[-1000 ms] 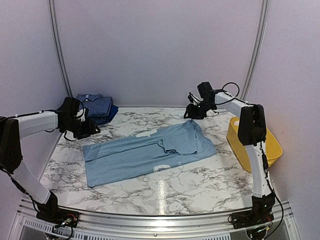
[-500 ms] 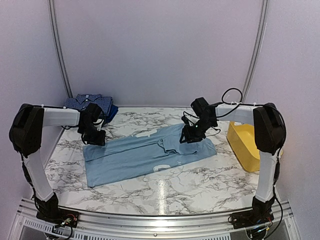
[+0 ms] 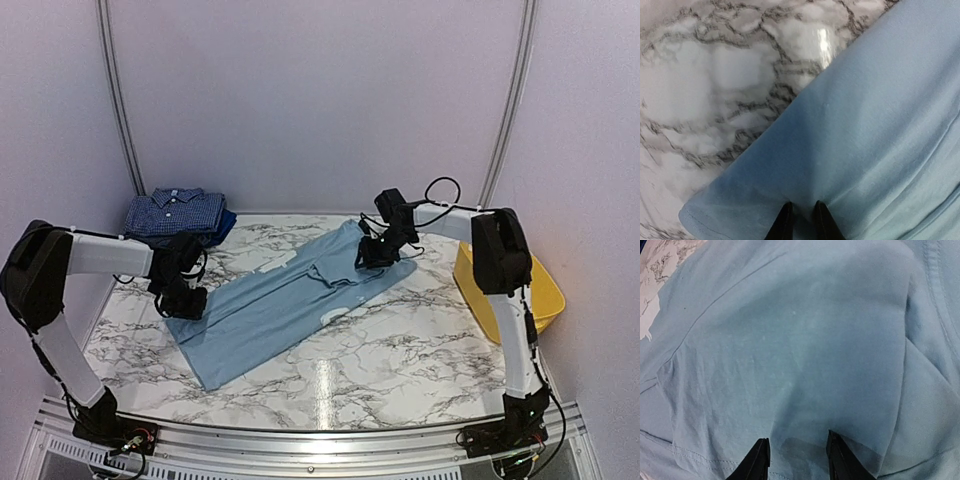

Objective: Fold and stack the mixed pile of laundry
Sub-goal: Rotate the rectangle-folded T-shirt at the center of the board.

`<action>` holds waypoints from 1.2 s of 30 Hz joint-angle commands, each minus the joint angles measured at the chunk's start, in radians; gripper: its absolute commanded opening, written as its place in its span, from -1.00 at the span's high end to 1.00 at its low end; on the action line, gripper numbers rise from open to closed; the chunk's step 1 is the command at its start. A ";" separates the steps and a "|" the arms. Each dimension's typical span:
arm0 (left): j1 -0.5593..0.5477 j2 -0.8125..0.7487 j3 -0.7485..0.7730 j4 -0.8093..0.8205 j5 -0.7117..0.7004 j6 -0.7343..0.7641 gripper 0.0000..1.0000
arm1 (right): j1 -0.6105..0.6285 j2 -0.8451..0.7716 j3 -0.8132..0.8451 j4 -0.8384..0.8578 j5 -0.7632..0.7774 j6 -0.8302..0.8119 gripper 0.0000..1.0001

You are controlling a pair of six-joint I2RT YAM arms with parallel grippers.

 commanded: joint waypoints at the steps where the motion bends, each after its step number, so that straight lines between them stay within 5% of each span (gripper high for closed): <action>1: -0.094 -0.064 -0.132 -0.088 0.117 -0.212 0.68 | -0.006 0.233 0.326 -0.098 0.092 -0.096 0.20; 6: -0.312 -0.176 -0.176 -0.104 0.194 -0.373 0.66 | -0.006 0.308 0.590 -0.150 0.106 -0.120 0.16; 13: -0.305 -0.309 -0.062 -0.215 0.056 -0.343 0.45 | -0.010 0.017 0.311 -0.046 0.091 -0.090 0.05; 18: -0.300 -0.167 0.142 -0.229 -0.039 -0.163 0.43 | 0.010 -0.109 0.159 -0.020 0.027 -0.027 0.04; 23: -0.301 0.001 0.316 -0.228 -0.105 0.035 1.00 | 0.068 -0.122 0.041 -0.013 0.023 0.035 0.15; 36: -0.349 0.216 0.321 -0.216 -0.115 0.196 1.00 | 0.107 -0.004 0.029 -0.044 0.128 0.075 0.44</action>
